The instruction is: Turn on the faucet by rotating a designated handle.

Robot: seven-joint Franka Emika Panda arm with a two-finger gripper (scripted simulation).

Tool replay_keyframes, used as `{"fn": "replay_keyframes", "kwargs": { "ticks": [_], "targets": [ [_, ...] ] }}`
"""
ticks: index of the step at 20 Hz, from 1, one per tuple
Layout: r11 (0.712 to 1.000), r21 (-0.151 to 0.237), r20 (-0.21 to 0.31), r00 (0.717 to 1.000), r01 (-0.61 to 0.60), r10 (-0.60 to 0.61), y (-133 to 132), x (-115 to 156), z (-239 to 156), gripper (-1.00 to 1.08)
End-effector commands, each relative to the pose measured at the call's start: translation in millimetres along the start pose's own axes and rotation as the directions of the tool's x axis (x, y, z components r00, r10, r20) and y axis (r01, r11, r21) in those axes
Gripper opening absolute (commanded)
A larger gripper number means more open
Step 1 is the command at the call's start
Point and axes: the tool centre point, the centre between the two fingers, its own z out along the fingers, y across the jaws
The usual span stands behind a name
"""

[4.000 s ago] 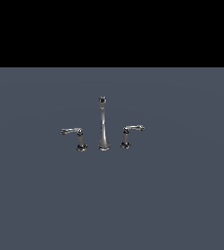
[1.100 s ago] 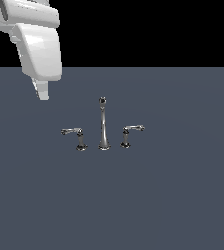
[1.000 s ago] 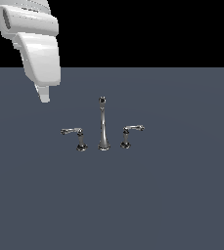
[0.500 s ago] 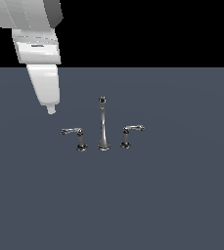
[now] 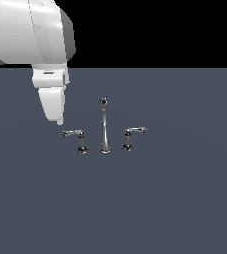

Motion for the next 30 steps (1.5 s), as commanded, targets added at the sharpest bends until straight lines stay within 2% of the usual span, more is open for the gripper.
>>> {"fn": "replay_keyframes", "kwargs": {
  "ticks": [1, 9, 16, 22, 30],
  "targets": [
    [0.999, 0.001, -0.003, 0.999, -0.046, 0.046, -11, 5, 12, -1.0],
    [0.987, 0.002, -0.007, 0.987, -0.16, 0.16, -37, 19, 41, -1.0],
    [0.979, 0.003, -0.007, 0.979, -0.202, 0.202, -46, 25, 51, -1.0],
    [0.979, 0.003, -0.006, 0.979, -0.203, 0.203, -46, 25, 51, -1.0],
    [0.979, 0.003, -0.006, 0.979, -0.203, 0.203, -23, 7, 51, -1.0]
  ]
}}
